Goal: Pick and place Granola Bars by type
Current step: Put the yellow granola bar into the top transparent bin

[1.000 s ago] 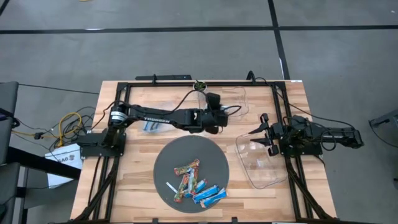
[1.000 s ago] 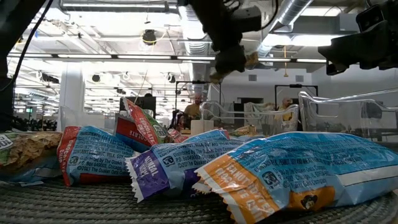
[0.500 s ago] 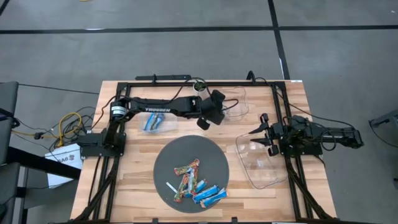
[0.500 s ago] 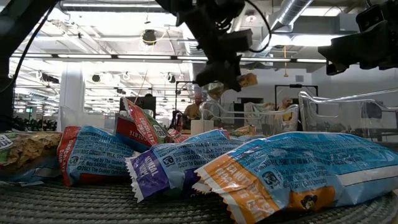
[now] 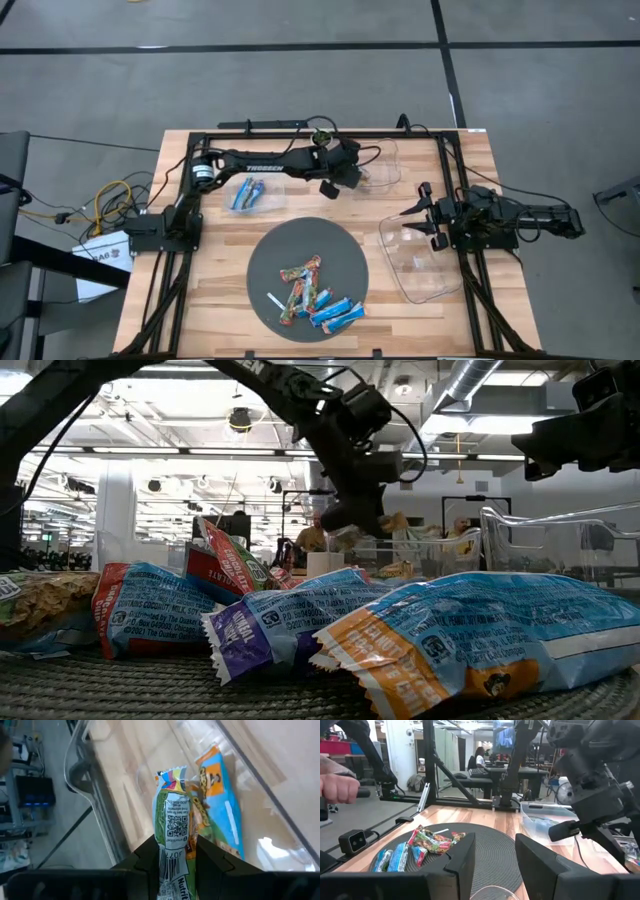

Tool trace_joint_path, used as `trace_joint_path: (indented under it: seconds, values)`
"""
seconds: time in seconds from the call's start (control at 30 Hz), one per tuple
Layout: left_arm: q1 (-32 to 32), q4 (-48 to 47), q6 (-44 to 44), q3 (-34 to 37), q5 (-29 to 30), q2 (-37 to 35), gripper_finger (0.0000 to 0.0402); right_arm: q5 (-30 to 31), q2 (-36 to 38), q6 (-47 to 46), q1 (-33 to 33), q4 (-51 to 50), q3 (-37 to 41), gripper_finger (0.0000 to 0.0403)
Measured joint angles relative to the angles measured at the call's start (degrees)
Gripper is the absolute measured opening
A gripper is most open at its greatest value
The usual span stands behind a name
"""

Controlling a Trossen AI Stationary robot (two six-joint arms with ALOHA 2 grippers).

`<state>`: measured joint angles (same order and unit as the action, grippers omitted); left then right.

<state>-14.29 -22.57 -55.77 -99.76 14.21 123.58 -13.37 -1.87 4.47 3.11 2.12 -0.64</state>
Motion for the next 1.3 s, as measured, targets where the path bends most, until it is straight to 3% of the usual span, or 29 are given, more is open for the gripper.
trace_joint_path:
  seconds: [0.97,1.3]
  values:
    - [-0.36,-0.26,2.6,0.1,0.08,1.32,0.0085,-0.04,0.01,0.0,-0.01,0.04,-0.02,0.0134]
    - [0.44,-2.47,4.6,-2.94,0.03,1.25,0.0085,-0.04,0.01,0.0,-0.01,0.04,0.0,0.0134]
